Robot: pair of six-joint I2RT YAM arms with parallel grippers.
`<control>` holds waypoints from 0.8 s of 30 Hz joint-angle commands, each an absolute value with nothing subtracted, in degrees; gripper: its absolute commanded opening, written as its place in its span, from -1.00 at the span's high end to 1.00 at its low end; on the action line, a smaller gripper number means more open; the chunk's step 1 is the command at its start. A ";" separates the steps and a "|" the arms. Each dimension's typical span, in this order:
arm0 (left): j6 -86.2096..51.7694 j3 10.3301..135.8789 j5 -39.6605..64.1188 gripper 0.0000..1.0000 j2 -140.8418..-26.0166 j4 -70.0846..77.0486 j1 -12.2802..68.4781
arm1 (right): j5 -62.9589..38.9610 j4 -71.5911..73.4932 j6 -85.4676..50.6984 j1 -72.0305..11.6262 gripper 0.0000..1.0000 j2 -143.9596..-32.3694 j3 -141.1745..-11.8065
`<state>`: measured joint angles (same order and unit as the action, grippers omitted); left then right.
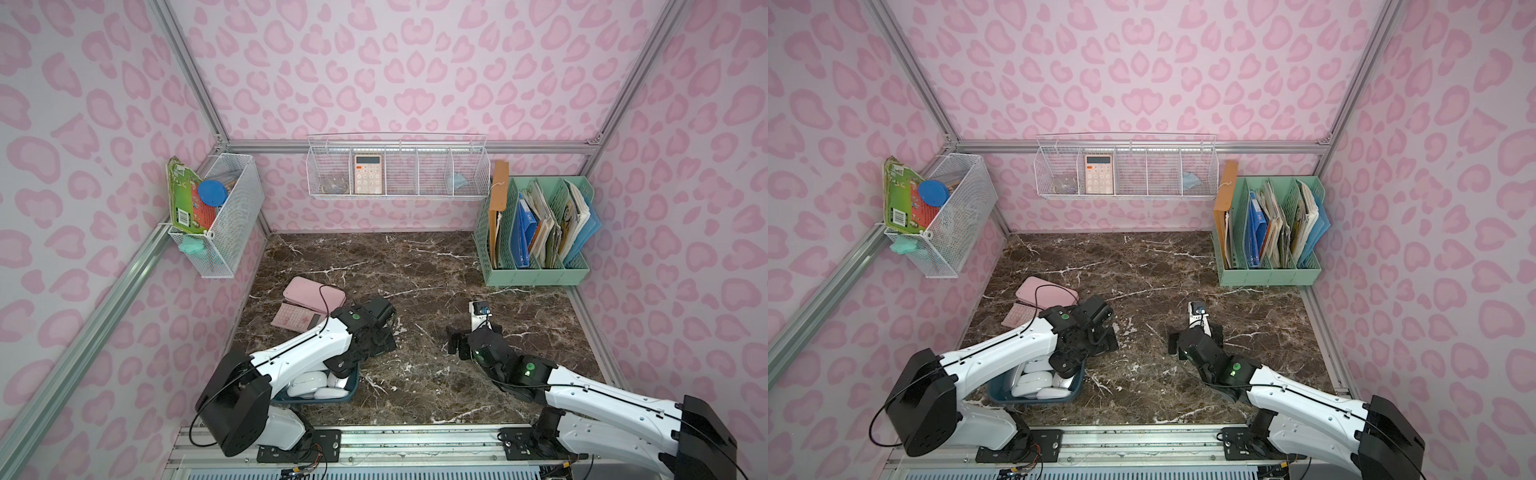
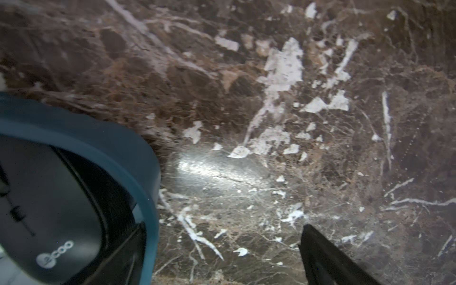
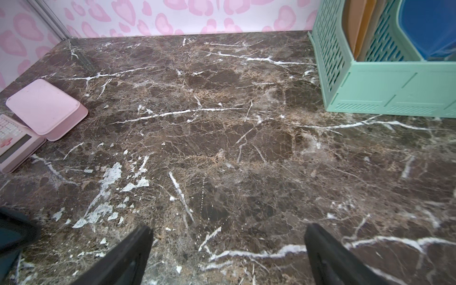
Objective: Take out the mouse from the storage box
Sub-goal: Move the storage box to the center of the board.
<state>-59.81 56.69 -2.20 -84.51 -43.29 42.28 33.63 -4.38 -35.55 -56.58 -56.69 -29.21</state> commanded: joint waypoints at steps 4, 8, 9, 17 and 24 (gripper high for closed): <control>-58.97 66.43 0.11 -0.99 -91.91 -40.54 48.17 | 34.91 -6.11 -37.04 -56.25 -1.00 -55.13 -28.81; -57.20 67.41 -1.62 -0.99 -89.14 -43.24 48.30 | 34.08 -6.94 -37.21 -56.25 -1.00 -53.94 -28.59; -56.76 67.55 -2.87 -0.99 -87.94 -44.78 48.21 | 33.66 -6.86 -37.18 -56.25 -1.00 -53.59 -28.51; -56.14 59.96 -14.49 -0.99 -69.71 -58.32 40.86 | 23.70 0.78 -36.53 -57.80 -1.00 -56.05 -27.64; -63.44 52.69 -25.89 -0.98 -52.51 -72.24 29.18 | 24.58 2.58 -36.40 -67.01 -1.00 -71.12 -35.92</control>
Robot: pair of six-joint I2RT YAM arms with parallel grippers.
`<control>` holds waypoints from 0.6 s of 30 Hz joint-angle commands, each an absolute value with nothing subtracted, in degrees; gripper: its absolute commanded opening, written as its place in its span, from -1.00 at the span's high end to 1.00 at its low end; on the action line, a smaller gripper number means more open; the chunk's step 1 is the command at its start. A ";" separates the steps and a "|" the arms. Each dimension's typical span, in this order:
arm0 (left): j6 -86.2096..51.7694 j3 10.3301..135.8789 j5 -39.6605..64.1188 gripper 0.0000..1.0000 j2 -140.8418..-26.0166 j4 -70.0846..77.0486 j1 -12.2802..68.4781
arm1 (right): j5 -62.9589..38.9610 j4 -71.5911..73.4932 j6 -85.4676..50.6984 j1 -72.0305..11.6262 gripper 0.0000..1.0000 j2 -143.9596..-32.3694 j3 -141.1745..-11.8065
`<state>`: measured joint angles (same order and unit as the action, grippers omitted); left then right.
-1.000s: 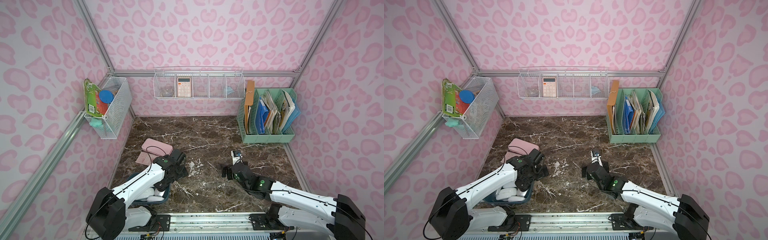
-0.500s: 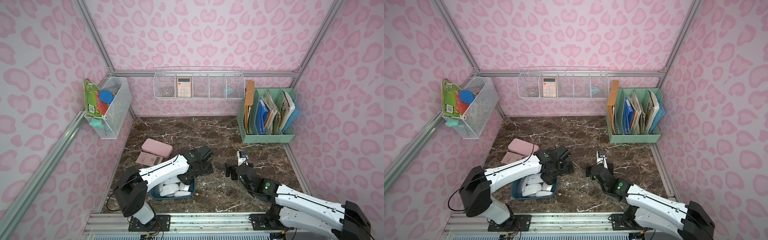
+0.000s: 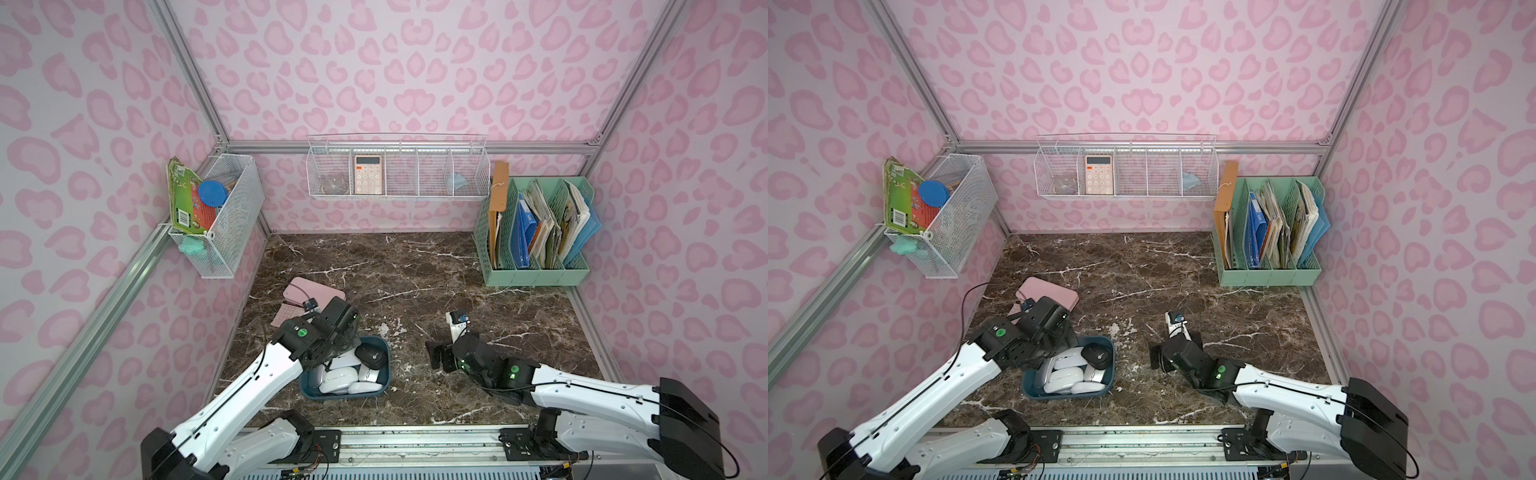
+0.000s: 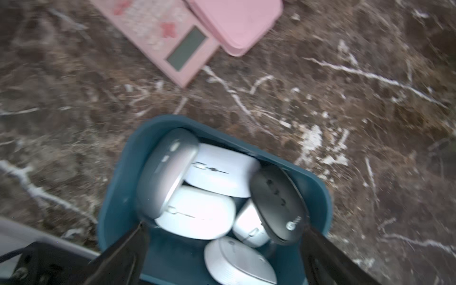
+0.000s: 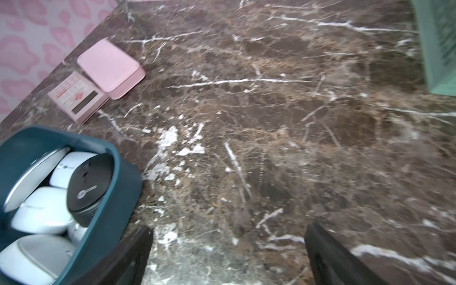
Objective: Take out the mouse from the storage box
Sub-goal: Move the storage box to the center of the board.
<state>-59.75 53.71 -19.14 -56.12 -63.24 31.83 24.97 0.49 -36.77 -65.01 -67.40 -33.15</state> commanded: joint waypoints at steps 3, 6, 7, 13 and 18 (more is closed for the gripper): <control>-64.67 50.67 -28.17 -0.98 -47.06 -74.30 26.53 | 22.39 0.29 -36.75 -68.55 -1.00 -77.03 -40.86; -62.49 46.89 -26.27 -0.98 -43.93 -70.36 23.44 | 21.77 0.31 -36.74 -70.06 -1.00 -81.69 -43.63; -61.71 46.02 -25.06 -0.98 -43.84 -68.78 22.66 | 21.37 0.27 -36.79 -70.28 -1.00 -82.73 -44.29; -58.67 43.93 -19.93 -0.99 -48.63 -64.01 16.98 | 19.96 -0.38 -37.71 -70.64 -1.00 -87.09 -47.39; -56.30 42.14 -15.98 -0.99 -49.64 -60.32 13.10 | 19.27 -0.63 -38.90 -70.66 -1.00 -88.67 -47.80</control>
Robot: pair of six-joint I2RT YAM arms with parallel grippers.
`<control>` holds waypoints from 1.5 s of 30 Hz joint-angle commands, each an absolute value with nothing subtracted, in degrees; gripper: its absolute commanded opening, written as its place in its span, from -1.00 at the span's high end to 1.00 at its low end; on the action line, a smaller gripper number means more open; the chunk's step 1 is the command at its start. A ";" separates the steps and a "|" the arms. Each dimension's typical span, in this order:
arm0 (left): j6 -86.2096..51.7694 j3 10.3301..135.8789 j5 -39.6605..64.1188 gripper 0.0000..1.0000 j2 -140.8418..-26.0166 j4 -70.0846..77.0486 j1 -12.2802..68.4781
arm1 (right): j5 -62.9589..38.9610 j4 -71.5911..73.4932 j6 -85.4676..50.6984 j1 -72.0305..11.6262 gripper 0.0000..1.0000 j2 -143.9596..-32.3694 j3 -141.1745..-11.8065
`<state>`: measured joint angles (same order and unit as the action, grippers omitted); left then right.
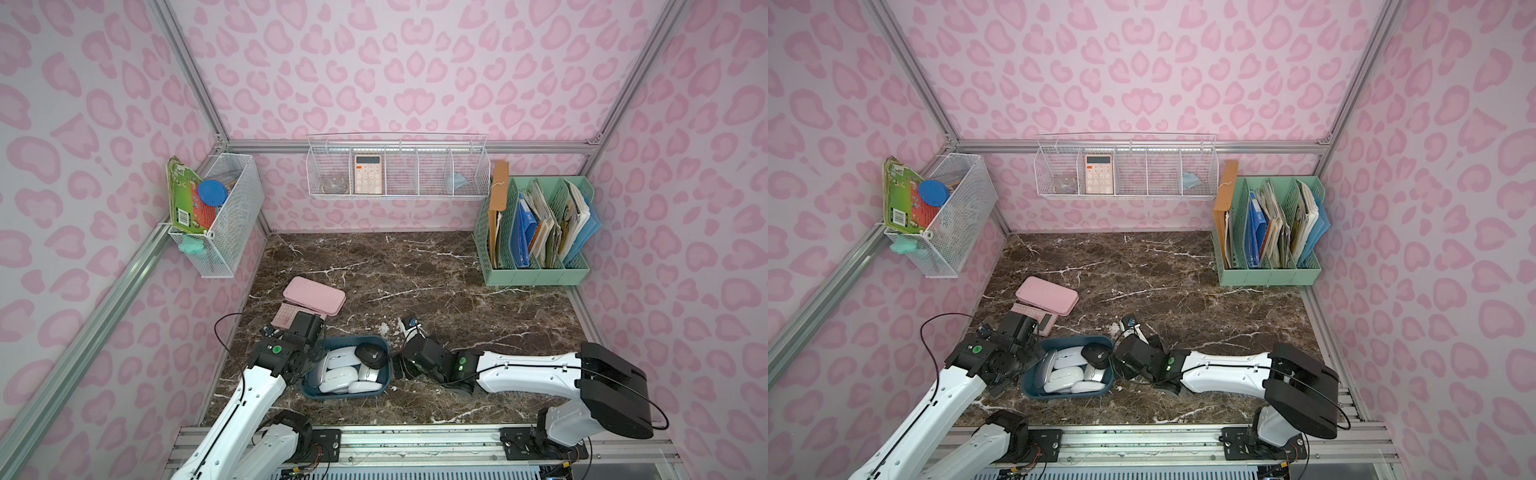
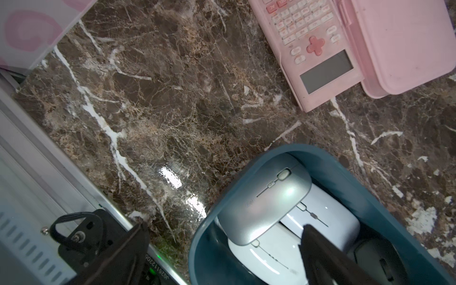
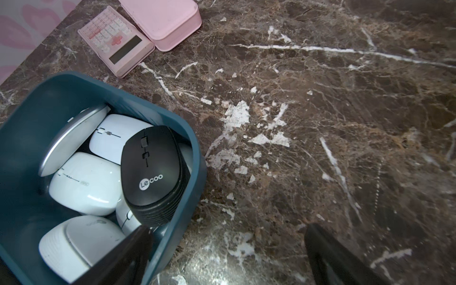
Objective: Take out the mouse from the storage box
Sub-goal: Move the storage box to the center of the board.
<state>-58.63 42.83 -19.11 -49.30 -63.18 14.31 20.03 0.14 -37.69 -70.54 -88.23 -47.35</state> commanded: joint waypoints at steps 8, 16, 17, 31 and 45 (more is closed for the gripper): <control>-55.72 38.55 -8.92 -0.98 -54.45 -54.46 12.24 | 19.31 -1.13 -41.02 -69.99 -1.00 -88.83 -47.07; -56.32 37.41 2.01 -0.98 -61.13 -46.01 15.78 | 15.68 1.99 -42.13 -66.51 -1.00 -85.21 -41.70; -57.02 37.30 2.17 -0.99 -61.61 -44.42 17.21 | 15.24 2.27 -42.48 -65.79 -1.00 -84.49 -40.91; -60.58 44.26 -4.52 -0.97 -70.48 -41.48 33.37 | 8.57 6.38 -42.87 -60.47 -1.00 -76.34 -33.32; -55.80 40.04 -0.49 -0.98 -66.05 -35.01 27.01 | -8.76 12.86 -41.42 -48.24 -0.94 -84.32 -38.27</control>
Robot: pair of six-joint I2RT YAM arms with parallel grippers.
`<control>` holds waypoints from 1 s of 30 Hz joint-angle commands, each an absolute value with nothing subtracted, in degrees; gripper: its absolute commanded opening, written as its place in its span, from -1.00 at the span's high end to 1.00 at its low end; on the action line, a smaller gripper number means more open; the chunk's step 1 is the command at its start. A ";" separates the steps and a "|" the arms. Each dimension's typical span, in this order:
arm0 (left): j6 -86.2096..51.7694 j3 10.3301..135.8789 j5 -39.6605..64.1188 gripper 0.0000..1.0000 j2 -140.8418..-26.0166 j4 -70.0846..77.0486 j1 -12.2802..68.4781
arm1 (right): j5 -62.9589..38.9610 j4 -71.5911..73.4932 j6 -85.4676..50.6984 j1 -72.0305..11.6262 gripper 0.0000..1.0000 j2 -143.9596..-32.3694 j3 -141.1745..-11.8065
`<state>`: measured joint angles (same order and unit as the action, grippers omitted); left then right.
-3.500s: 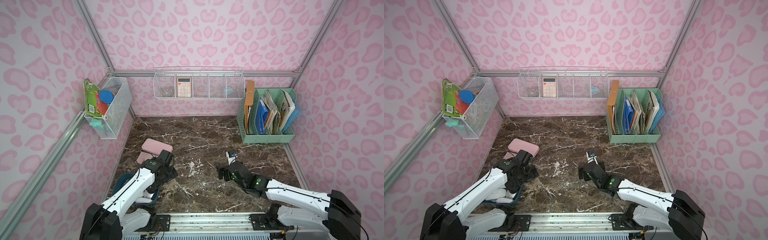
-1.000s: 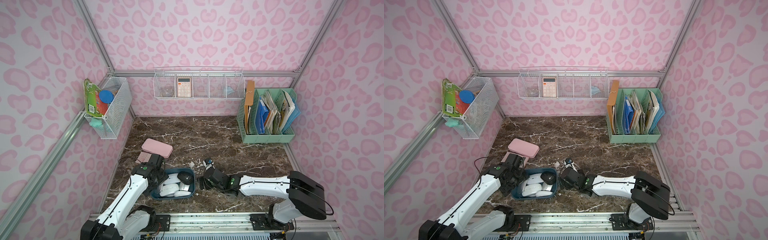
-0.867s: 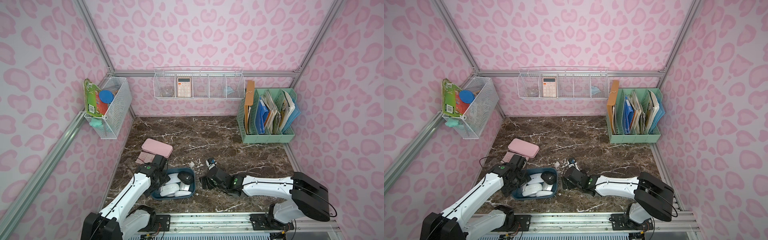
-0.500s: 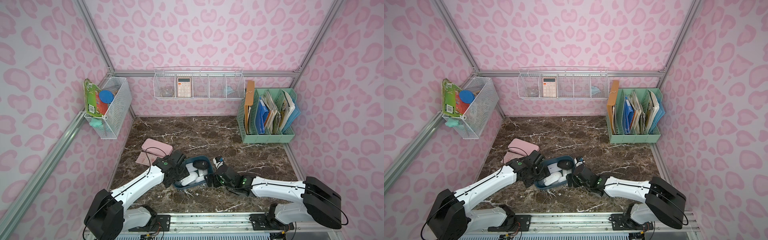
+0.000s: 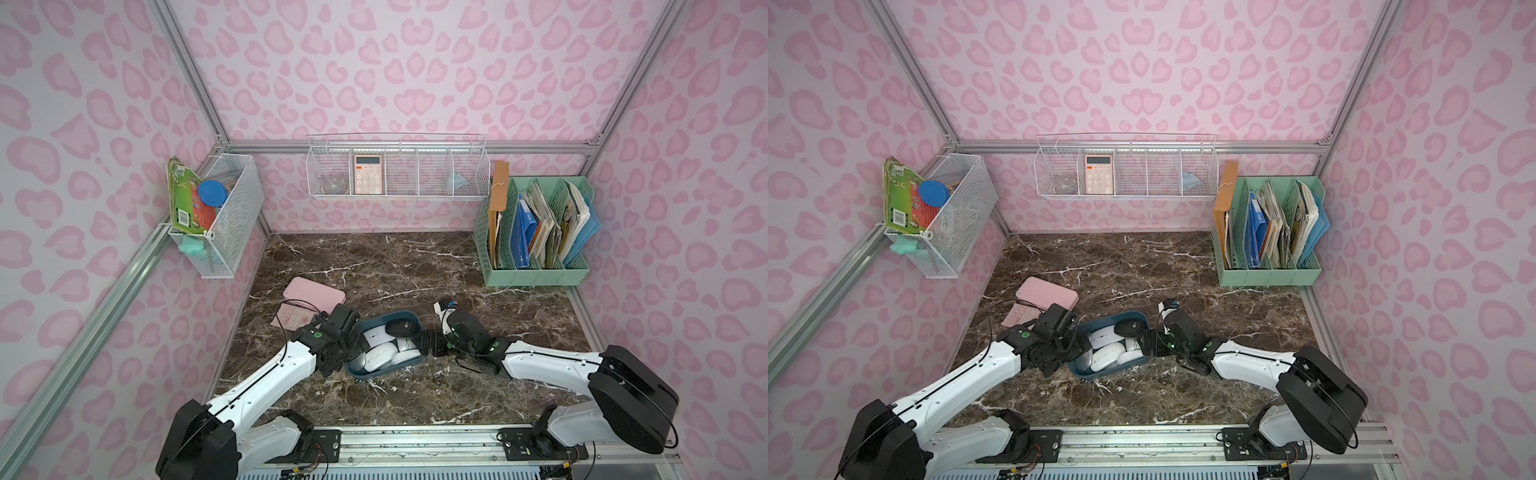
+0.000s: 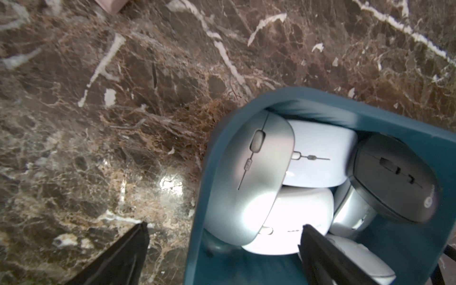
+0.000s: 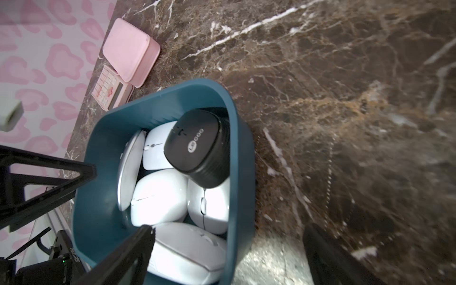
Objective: Take out the mouse from the storage box
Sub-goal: Move the storage box to the center of the board.
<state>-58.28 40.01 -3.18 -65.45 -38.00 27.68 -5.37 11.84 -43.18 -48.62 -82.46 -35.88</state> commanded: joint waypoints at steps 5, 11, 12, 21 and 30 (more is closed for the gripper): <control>-54.29 41.64 2.41 -0.98 -69.24 -31.12 26.89 | -10.90 12.92 -40.61 -48.05 -0.89 -87.81 -41.51; -52.11 45.98 5.69 -0.96 -75.02 -28.64 26.98 | -12.31 13.46 -40.52 -47.96 -0.82 -88.31 -41.32; -51.89 46.81 6.35 -0.95 -76.18 -28.09 27.06 | -12.05 13.40 -40.43 -47.86 -0.82 -87.97 -40.89; -50.98 57.56 10.18 -0.92 -90.12 -23.69 29.33 | -12.04 15.26 -42.67 -39.38 -0.78 -83.40 -33.49; -48.33 67.21 12.44 -0.89 -100.65 -21.55 29.18 | -14.33 14.23 -40.30 -34.10 -0.78 -83.88 -35.22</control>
<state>-49.54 65.04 9.69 -99.24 -24.75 29.17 -11.92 11.75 -41.69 -34.94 -83.66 -34.28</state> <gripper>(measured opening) 0.946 0.888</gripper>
